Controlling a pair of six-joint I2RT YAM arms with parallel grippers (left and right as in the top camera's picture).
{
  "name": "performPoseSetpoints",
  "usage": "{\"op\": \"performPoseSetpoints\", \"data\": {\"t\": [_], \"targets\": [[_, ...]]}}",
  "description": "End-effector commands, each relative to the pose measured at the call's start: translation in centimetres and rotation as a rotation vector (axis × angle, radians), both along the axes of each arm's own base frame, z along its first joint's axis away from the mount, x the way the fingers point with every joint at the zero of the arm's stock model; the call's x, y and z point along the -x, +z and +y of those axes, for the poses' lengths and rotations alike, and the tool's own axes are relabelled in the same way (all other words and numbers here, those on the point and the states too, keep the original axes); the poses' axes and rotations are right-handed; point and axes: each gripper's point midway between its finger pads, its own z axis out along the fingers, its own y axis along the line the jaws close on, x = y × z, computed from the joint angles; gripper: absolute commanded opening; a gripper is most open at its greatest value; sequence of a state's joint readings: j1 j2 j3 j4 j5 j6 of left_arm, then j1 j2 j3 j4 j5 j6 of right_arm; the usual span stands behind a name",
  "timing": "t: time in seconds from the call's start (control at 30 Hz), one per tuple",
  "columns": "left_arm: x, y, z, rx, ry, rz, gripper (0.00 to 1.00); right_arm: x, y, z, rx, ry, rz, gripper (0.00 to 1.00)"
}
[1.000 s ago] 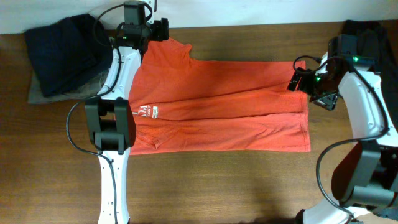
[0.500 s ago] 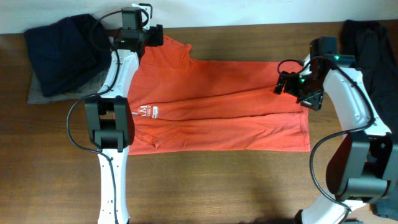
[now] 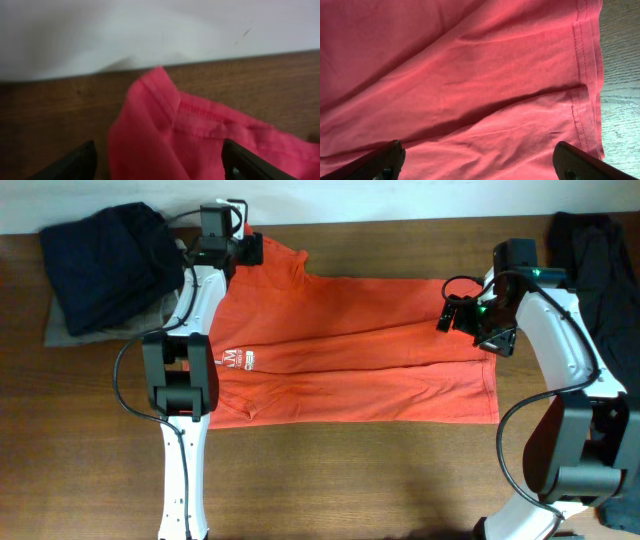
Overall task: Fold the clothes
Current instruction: 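Grasp the shirt's upper shoulder corners with both grippers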
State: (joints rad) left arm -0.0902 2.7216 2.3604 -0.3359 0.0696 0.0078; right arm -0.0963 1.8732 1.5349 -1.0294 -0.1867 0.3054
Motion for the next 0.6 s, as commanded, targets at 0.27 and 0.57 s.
{"op": "performPoseSetpoints", "data": {"t": [0.27,0.57], "targets": [[-0.4,0.0,0.8,-0.015,0.005,-0.013,0.54,0.0,-0.5,0.4,-0.010,0.018,0.007,0.99],[-0.4,0.1,0.8,-0.015,0.006,-0.016,0.05,-1.0,-0.3,0.3,-0.005,0.016,-0.035,0.94]]}}
